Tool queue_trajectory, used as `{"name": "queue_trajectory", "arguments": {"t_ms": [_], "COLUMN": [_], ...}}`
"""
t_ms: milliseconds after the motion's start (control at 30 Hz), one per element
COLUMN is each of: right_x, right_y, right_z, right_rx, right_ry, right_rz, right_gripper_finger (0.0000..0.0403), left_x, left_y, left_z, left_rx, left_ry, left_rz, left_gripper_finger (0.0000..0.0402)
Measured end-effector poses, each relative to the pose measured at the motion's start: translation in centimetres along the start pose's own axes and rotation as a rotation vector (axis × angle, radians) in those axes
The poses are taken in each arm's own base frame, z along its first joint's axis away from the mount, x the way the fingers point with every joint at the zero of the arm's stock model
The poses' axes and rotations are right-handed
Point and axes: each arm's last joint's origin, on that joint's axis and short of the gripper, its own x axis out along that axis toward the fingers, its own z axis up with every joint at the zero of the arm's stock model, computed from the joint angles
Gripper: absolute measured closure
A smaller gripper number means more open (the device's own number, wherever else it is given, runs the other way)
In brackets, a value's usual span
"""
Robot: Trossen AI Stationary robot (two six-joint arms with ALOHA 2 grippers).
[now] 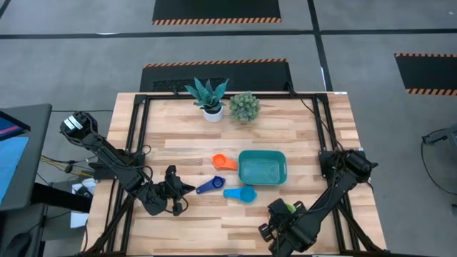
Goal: Nest measuring cups in basket
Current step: Stack the green measuring cup on top of the yellow measuring cup
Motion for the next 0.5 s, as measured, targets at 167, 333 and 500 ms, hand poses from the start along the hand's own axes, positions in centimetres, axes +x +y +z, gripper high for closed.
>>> {"name": "queue_trajectory", "arguments": {"t_ms": [167,333,500], "right_x": [0.03,0.04,0.08], "right_y": [0.24,0.33,0.51], "right_z": [0.04,-0.02,0.07], "right_rx": [-0.013,-0.017,-0.025], "right_ry": [-0.015,0.014,0.021], "right_rz": [0.025,0.027,0.04], "right_gripper_finger": [0.0346,0.0342,0.0341], "left_x": [0.01,0.0,0.01], "left_y": [0.0,-0.02,-0.01], "left_z": [0.01,-0.01,-0.01], "left_rx": [0.002,0.002,0.001], "left_ry": [0.0,0.006,0.006], "left_rz": [0.0,-0.006,-0.006], "left_gripper_finger": [0.0401,0.0401,0.0401]}}
